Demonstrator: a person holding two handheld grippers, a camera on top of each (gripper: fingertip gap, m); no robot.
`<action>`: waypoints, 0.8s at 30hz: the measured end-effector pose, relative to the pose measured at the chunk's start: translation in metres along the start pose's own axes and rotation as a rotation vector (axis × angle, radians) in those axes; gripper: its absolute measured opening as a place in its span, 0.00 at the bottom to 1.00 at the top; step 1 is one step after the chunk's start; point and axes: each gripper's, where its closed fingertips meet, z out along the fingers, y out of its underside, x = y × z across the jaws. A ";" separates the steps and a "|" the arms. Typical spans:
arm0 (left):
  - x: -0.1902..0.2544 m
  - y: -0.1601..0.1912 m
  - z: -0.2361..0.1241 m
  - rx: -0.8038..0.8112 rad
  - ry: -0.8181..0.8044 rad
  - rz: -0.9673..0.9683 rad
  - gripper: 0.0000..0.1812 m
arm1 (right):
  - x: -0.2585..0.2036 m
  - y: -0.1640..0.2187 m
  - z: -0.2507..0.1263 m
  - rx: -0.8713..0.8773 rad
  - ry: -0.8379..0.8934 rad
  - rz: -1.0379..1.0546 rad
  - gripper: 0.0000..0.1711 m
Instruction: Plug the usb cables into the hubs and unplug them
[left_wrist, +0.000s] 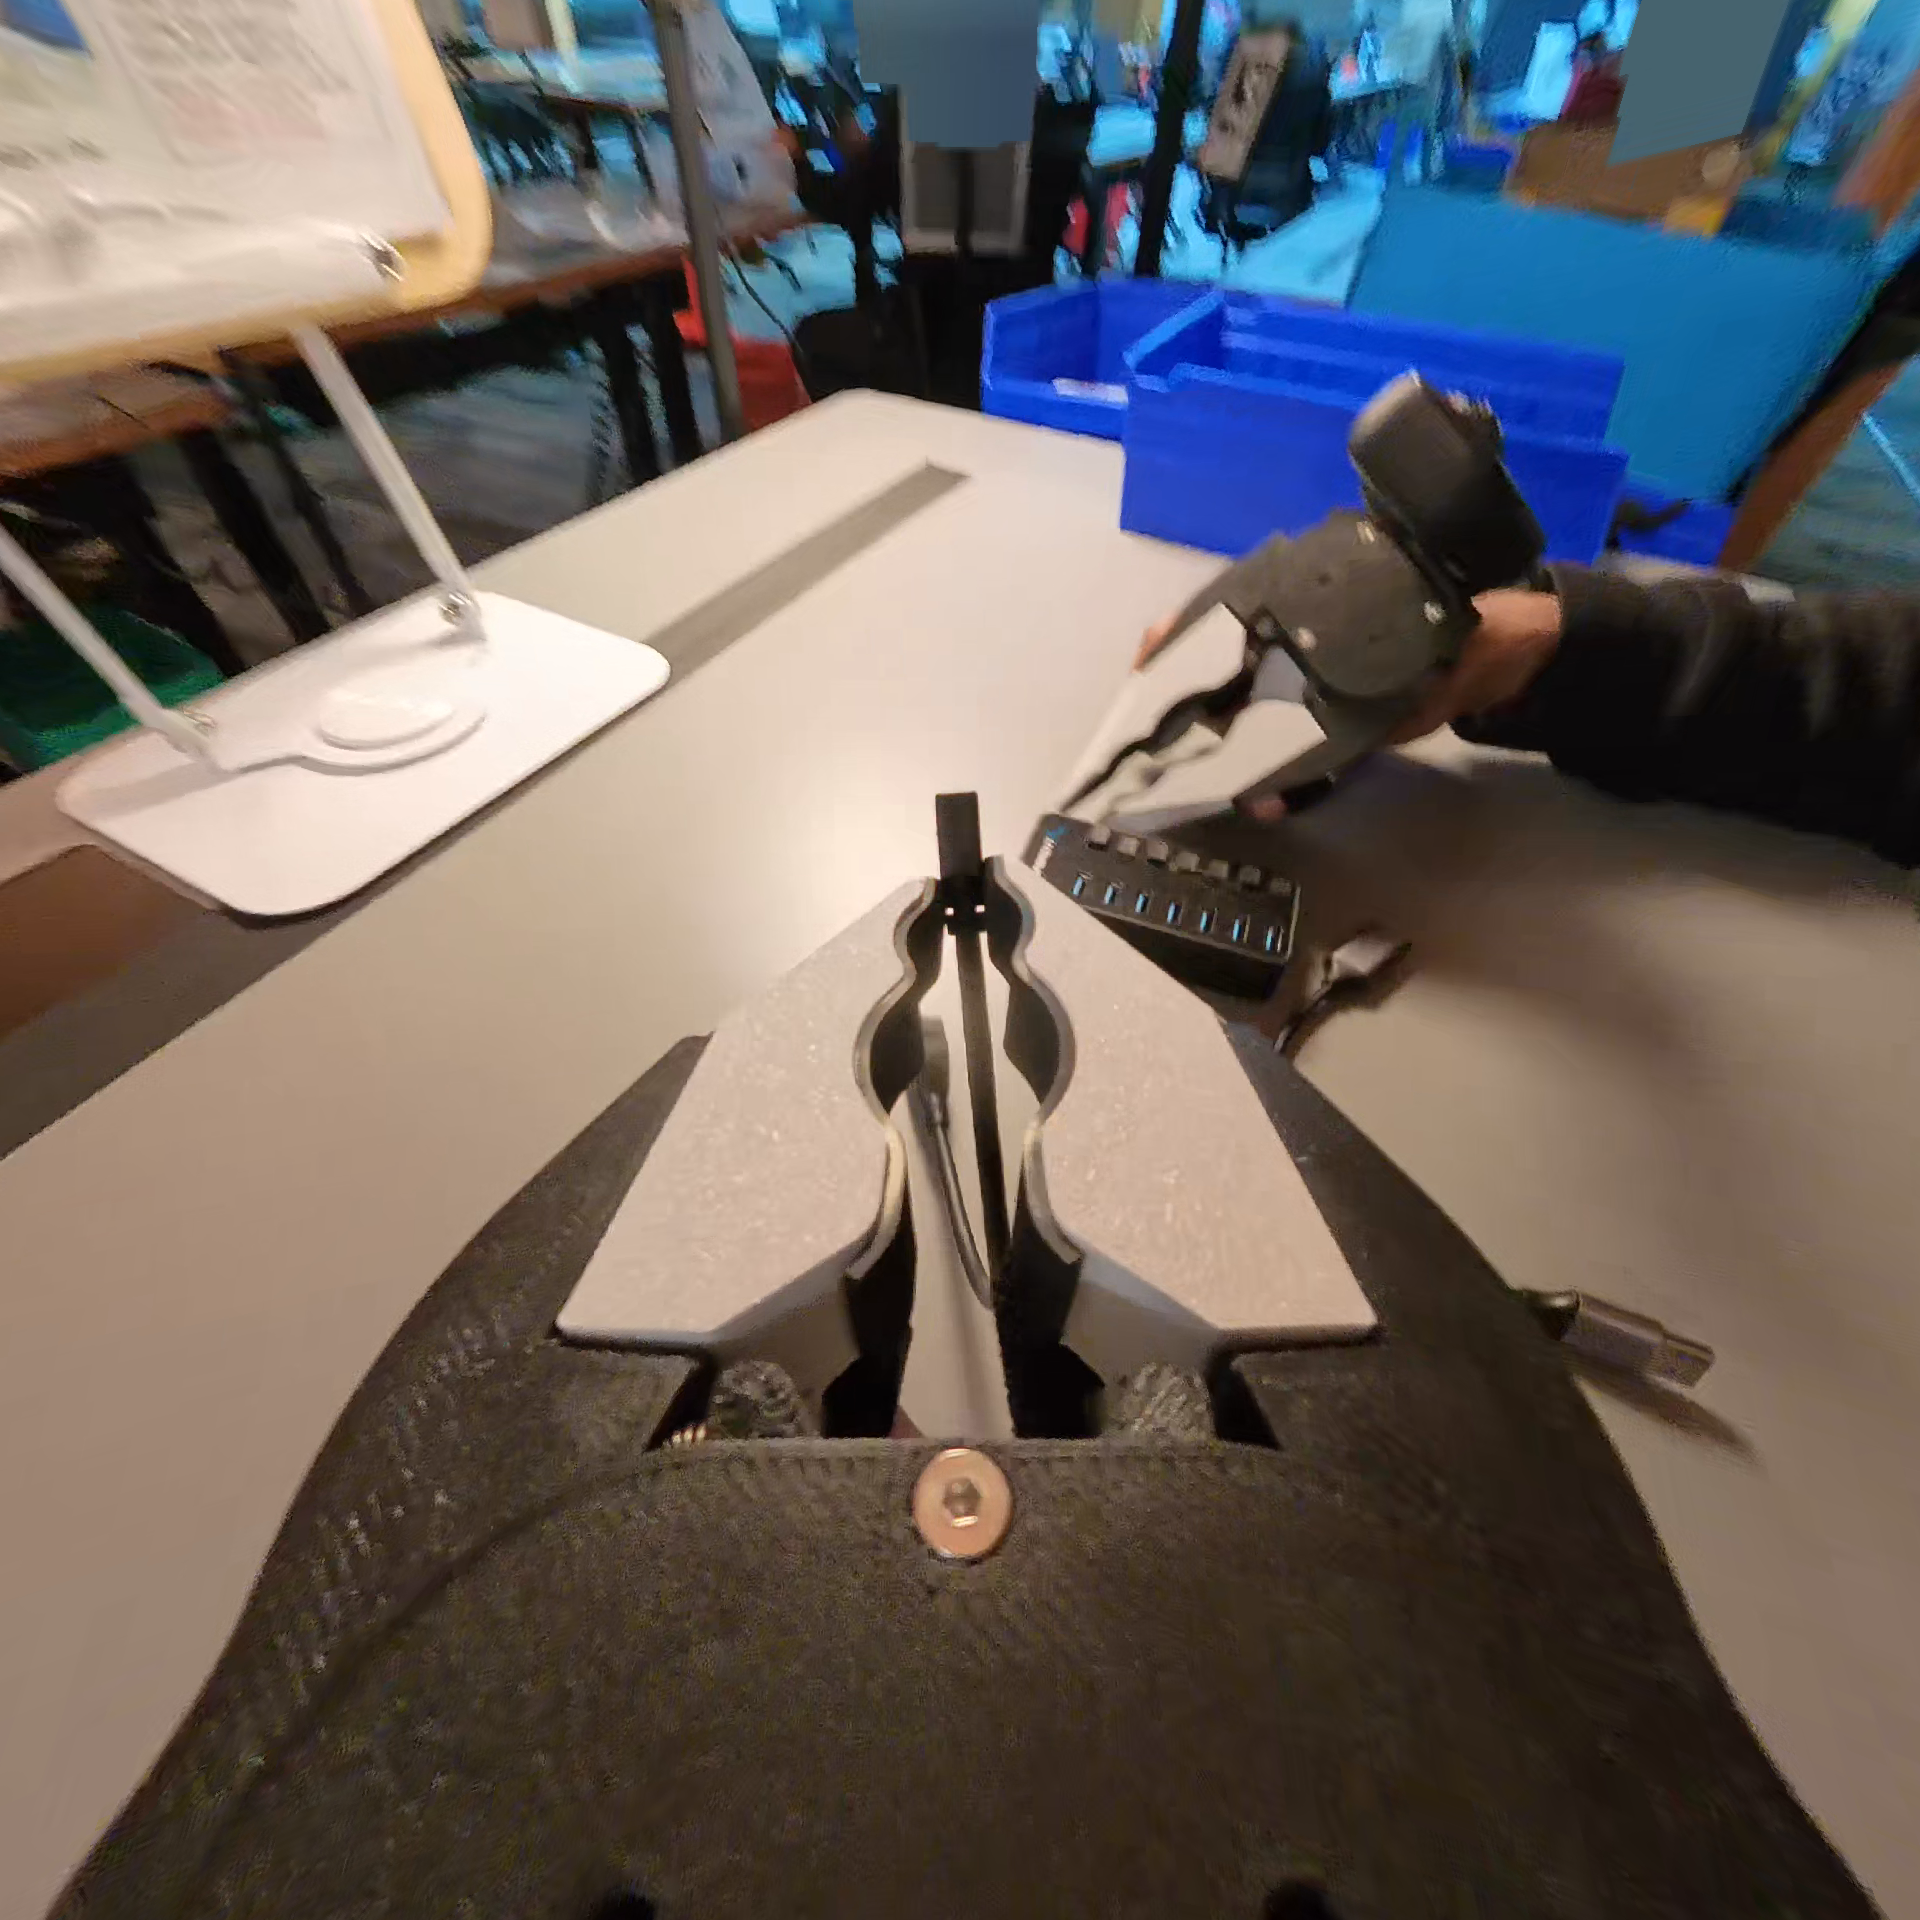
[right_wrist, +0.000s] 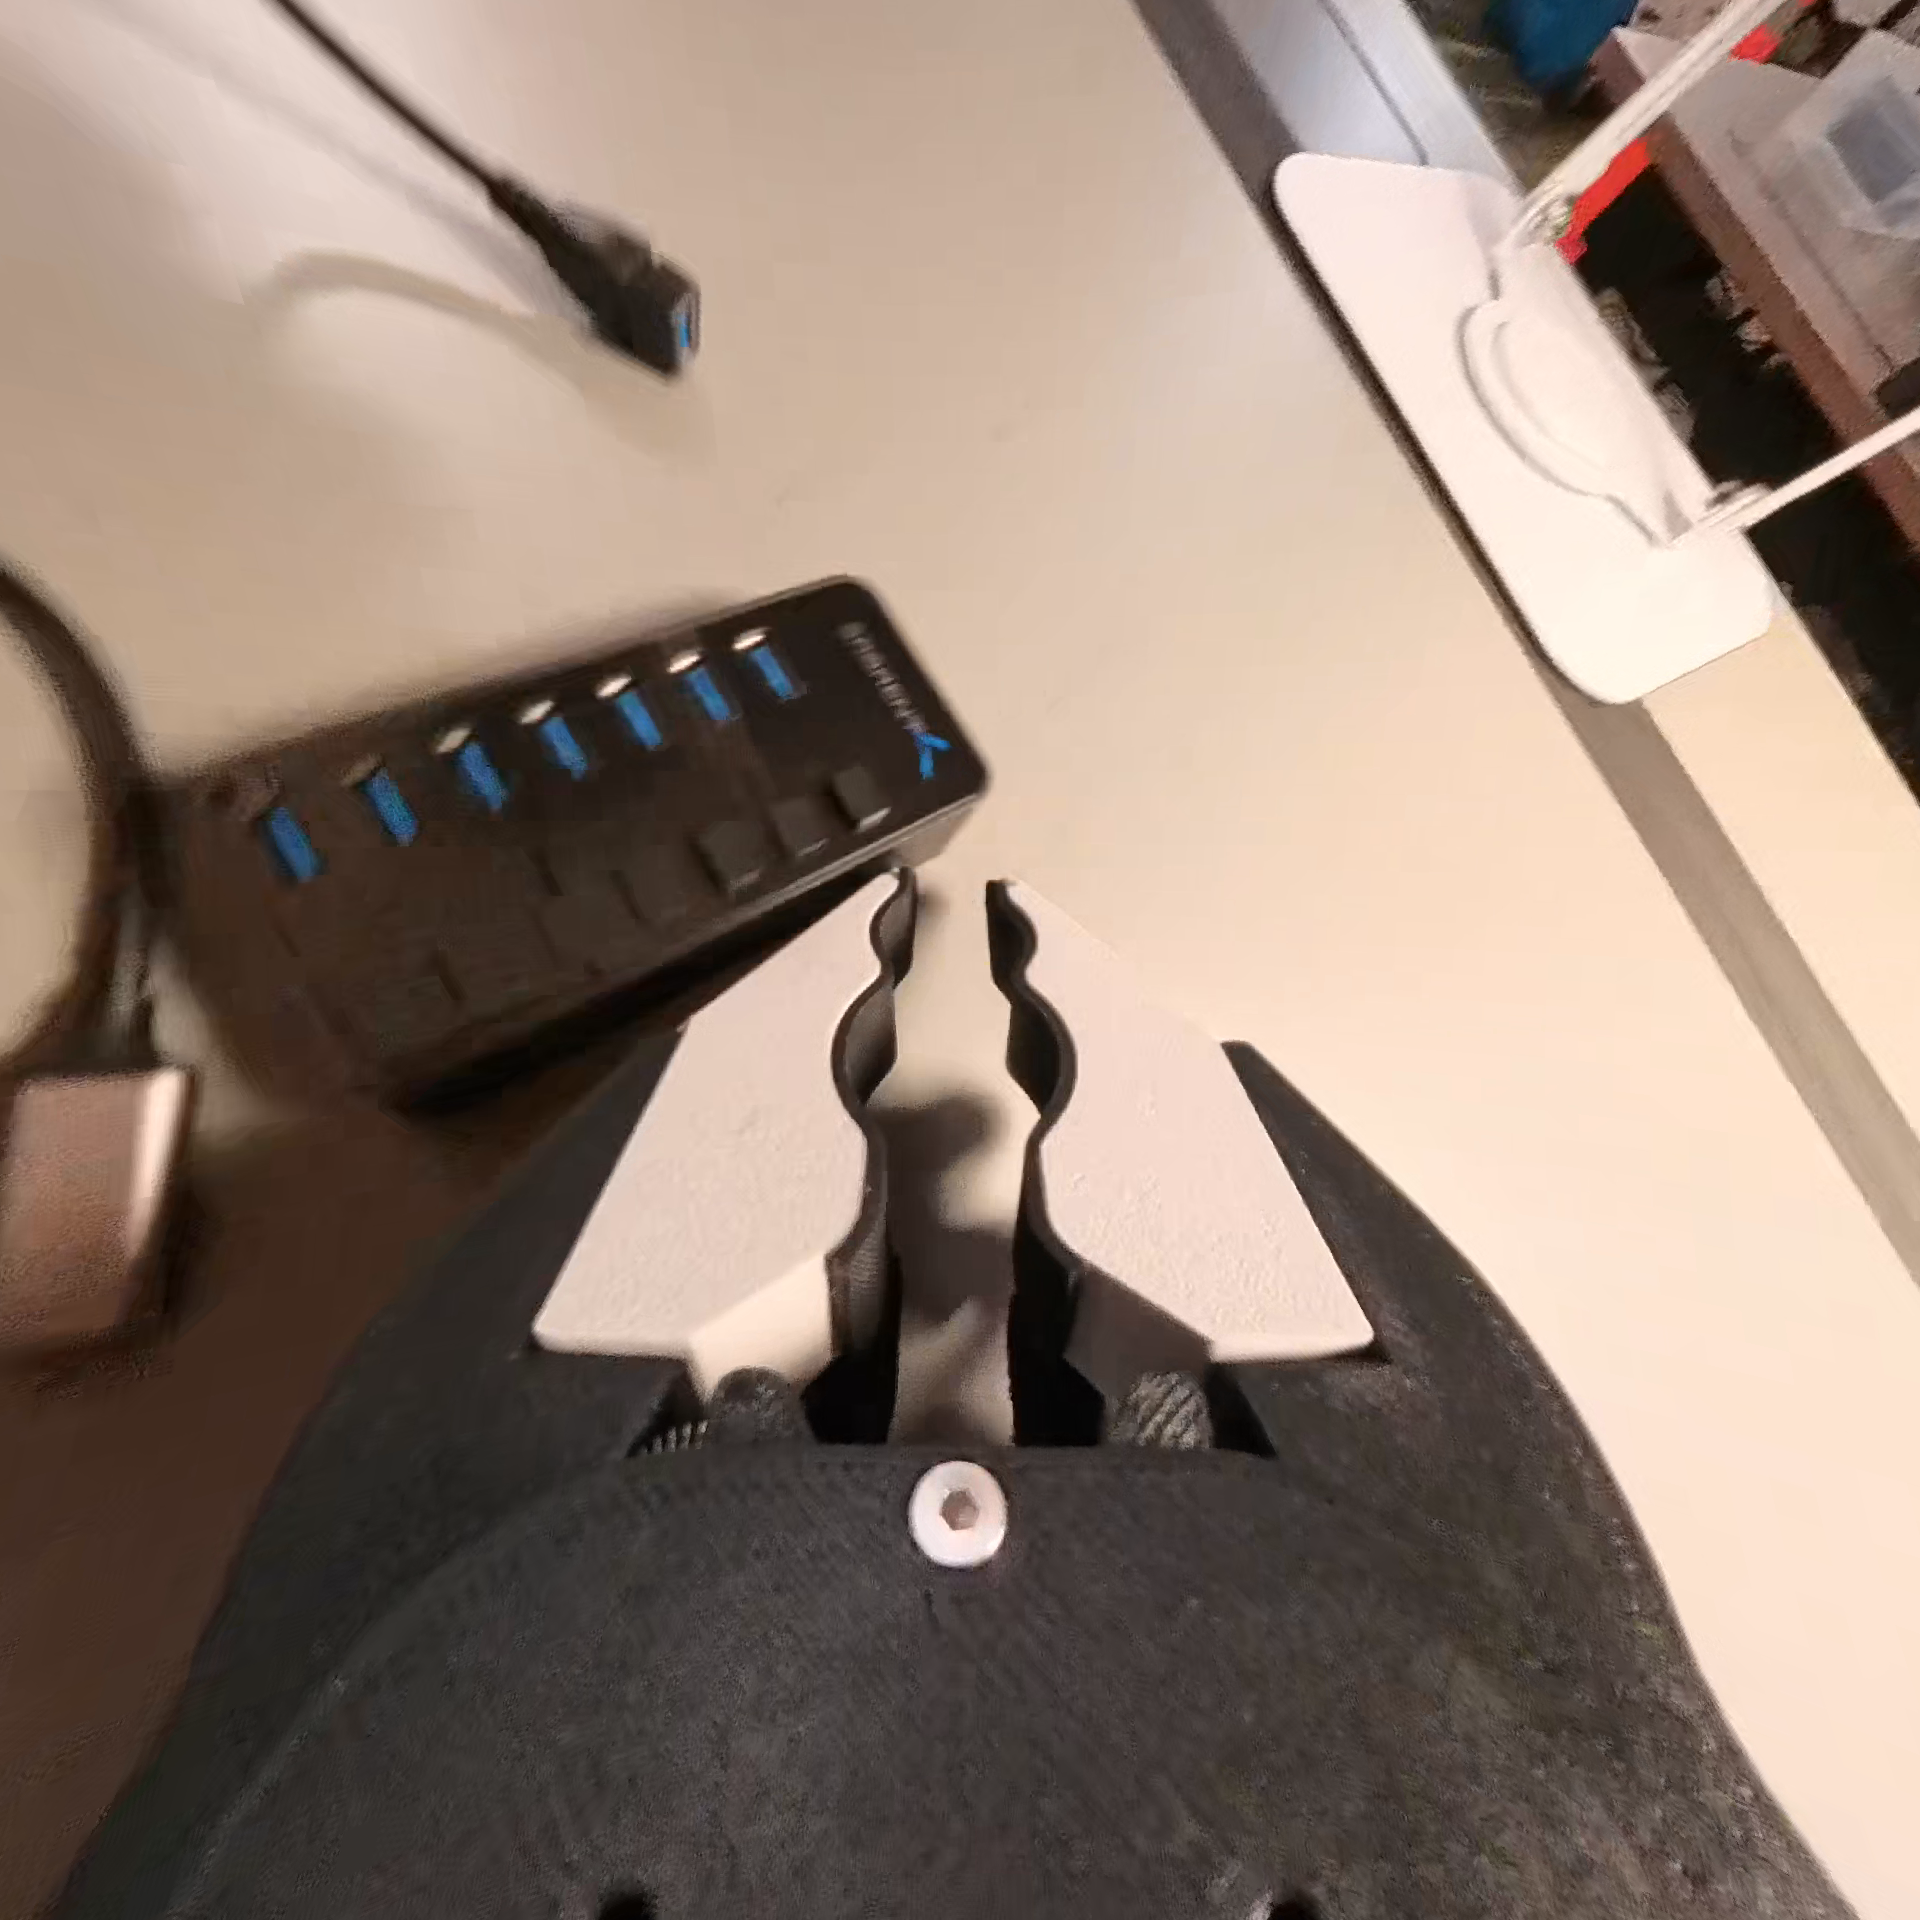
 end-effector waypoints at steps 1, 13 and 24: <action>0.001 0.005 0.008 -0.044 0.026 0.010 0.05 | 0.004 -0.004 0.005 0.002 0.007 0.019 0.08; 0.023 0.025 0.058 -0.003 -0.049 0.191 0.05 | -0.045 -0.007 -0.044 0.026 -0.050 0.471 0.53; 0.041 0.047 0.079 -0.073 -0.090 0.225 0.06 | -0.068 -0.011 -0.015 -0.080 -0.087 0.320 0.45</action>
